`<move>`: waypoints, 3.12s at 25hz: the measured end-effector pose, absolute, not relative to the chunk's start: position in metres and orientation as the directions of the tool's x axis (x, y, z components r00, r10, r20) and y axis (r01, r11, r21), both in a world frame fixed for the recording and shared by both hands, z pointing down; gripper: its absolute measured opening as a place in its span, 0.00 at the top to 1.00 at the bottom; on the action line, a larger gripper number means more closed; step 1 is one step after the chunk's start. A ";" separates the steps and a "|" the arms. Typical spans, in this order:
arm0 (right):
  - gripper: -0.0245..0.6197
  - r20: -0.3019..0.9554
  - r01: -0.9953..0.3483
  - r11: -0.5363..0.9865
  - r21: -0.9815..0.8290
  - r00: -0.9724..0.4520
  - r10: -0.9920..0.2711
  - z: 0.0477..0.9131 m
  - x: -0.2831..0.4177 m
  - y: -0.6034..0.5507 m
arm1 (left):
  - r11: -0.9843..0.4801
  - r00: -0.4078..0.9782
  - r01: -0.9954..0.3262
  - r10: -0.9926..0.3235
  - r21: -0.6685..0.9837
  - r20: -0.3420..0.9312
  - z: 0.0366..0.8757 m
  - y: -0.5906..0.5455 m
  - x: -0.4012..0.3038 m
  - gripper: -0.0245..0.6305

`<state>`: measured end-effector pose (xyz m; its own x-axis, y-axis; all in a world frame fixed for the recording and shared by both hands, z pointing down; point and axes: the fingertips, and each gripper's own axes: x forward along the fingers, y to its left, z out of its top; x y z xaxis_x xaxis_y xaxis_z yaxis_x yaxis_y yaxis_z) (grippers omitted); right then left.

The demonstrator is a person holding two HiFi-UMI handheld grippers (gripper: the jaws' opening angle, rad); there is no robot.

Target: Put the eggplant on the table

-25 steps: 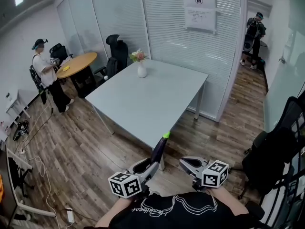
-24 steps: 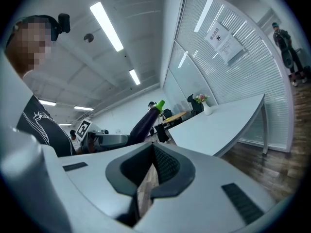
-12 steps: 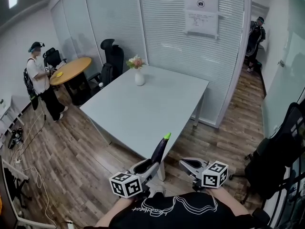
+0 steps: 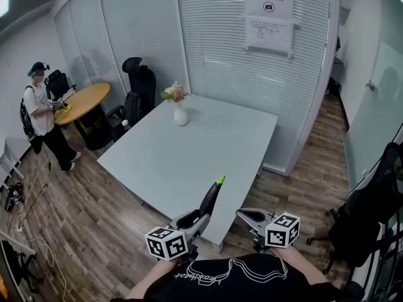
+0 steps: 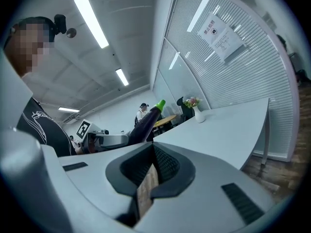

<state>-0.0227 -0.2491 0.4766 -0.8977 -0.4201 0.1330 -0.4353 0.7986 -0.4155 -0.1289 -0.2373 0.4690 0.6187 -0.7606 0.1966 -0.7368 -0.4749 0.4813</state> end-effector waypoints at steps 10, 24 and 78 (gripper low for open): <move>0.95 0.145 -0.481 0.775 -0.411 -0.873 -0.465 0.484 -0.055 -0.327 | -0.489 0.625 -0.747 -0.749 0.450 0.223 0.484 -0.319 -0.168 0.68; 0.95 0.211 -0.538 0.652 -0.534 -0.832 -0.514 0.541 -0.063 -0.398 | -0.401 0.538 -0.828 -0.765 0.392 0.355 0.559 -0.415 -0.210 0.68; 0.95 0.279 -0.638 0.472 -0.609 -0.729 -0.625 0.603 -0.016 -0.406 | -0.268 0.434 -0.896 -0.696 0.353 0.572 0.692 -0.454 -0.248 0.56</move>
